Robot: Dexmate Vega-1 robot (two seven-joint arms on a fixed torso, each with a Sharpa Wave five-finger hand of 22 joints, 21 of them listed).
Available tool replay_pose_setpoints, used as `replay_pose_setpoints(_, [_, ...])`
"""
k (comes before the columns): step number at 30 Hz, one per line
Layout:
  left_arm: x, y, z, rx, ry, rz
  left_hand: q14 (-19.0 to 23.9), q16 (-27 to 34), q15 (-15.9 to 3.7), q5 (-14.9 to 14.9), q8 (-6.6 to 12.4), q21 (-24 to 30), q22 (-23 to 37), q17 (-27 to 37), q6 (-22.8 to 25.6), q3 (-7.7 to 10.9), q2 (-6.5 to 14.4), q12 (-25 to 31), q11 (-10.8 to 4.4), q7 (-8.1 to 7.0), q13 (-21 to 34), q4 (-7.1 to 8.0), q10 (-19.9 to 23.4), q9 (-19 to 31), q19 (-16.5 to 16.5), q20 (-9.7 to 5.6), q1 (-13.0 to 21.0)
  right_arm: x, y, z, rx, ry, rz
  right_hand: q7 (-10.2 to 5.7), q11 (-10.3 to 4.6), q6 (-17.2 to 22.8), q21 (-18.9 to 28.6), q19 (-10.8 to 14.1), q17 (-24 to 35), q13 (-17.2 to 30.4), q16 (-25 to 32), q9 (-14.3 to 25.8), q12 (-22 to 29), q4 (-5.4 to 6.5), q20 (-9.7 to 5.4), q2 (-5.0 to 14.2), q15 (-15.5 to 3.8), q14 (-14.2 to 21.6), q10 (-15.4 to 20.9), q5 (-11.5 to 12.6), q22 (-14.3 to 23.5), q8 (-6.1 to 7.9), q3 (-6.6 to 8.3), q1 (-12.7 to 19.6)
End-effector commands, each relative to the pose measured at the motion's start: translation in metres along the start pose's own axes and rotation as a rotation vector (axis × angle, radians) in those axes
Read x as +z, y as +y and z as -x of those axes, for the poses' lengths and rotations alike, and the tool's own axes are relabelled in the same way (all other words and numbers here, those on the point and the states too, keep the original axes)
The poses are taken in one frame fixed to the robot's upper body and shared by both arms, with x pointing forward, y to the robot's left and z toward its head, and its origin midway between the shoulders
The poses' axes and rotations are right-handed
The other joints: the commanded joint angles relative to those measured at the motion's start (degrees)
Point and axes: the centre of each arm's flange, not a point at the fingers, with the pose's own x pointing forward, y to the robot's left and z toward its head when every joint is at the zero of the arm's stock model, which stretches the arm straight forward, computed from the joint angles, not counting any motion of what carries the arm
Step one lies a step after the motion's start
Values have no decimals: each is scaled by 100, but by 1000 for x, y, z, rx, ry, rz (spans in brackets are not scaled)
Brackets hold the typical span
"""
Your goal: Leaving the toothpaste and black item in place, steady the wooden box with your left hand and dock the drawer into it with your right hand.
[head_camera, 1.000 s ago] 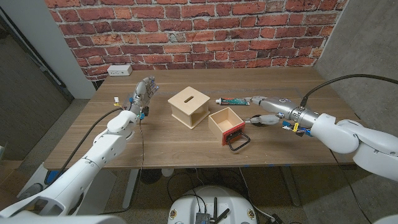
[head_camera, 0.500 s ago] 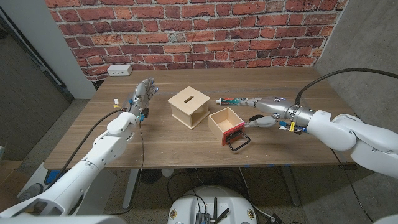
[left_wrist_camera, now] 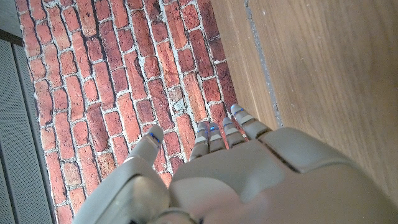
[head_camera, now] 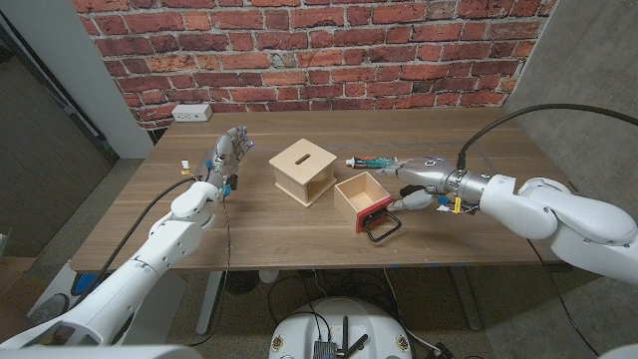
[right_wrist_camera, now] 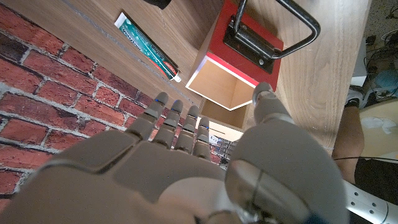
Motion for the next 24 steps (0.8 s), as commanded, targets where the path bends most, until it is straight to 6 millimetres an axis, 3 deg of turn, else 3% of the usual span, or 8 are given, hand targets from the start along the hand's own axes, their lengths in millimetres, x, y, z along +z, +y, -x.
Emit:
replay_pose_setpoints(1, [-3,1,3,1,5,5,56,26,-20,37,35,-2,20,16,67,62,374,18,-15,5,7,2,59,27,63,-185,-67,10,-5,-9,51,-8,62,-59,-44,80,-27,-37,19,28,22,32,14,-2,53,-30,-384,39,68,-9,26,47,70,124])
replay_pose_setpoints(6, [-5,1,4,1,10,10,69,24,-20,37,33,-2,20,15,76,69,374,17,-18,5,7,4,73,27,70,-187,-70,13,-5,-11,68,-6,79,-119,-120,99,-48,-106,17,32,15,32,7,6,103,-79,-372,22,103,-24,25,51,75,207])
replay_pose_setpoints(13, [-7,2,6,6,14,14,71,18,-3,38,29,-5,20,14,80,77,376,15,-13,7,8,5,83,28,73,-184,-73,19,-6,-15,77,-5,119,-234,-223,190,-117,-433,15,38,29,31,-4,17,126,-173,-424,60,186,-56,23,78,87,383])
replay_pose_setpoints(24, [-12,1,7,6,19,21,80,13,2,38,24,-8,20,13,87,87,376,10,-6,10,8,8,95,28,76,-186,-79,20,-3,-26,98,-32,132,-285,-266,346,-53,-407,15,43,139,30,21,23,80,-235,-523,327,378,-98,18,129,112,593])
